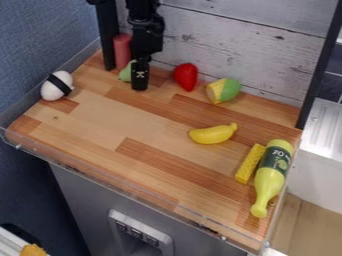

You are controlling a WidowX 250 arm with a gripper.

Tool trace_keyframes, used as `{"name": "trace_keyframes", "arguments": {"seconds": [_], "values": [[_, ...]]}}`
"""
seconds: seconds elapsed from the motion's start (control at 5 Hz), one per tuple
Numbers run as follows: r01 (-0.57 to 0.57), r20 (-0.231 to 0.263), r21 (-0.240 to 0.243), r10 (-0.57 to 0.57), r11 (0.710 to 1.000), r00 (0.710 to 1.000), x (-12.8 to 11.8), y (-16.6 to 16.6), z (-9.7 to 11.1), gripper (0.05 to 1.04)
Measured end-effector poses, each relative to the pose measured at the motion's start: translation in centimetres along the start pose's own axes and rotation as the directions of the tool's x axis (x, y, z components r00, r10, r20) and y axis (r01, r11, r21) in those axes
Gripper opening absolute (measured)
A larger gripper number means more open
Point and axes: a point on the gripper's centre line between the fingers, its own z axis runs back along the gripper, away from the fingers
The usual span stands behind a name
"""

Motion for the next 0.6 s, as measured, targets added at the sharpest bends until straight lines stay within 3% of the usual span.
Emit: {"name": "trace_keyframes", "arguments": {"seconds": [0.2,0.4,0.6], "values": [[0.040,0.003,0.004,-0.040,0.999,0.999,0.00,-0.13,-0.09,0.833],[0.022,0.006,0.006,-0.022,1.000,1.000,0.06,-0.06,-0.02,0.833],[-0.078,0.006,0.003,0.078,0.997,0.997,0.07,0.00,0.06,0.832]]}}
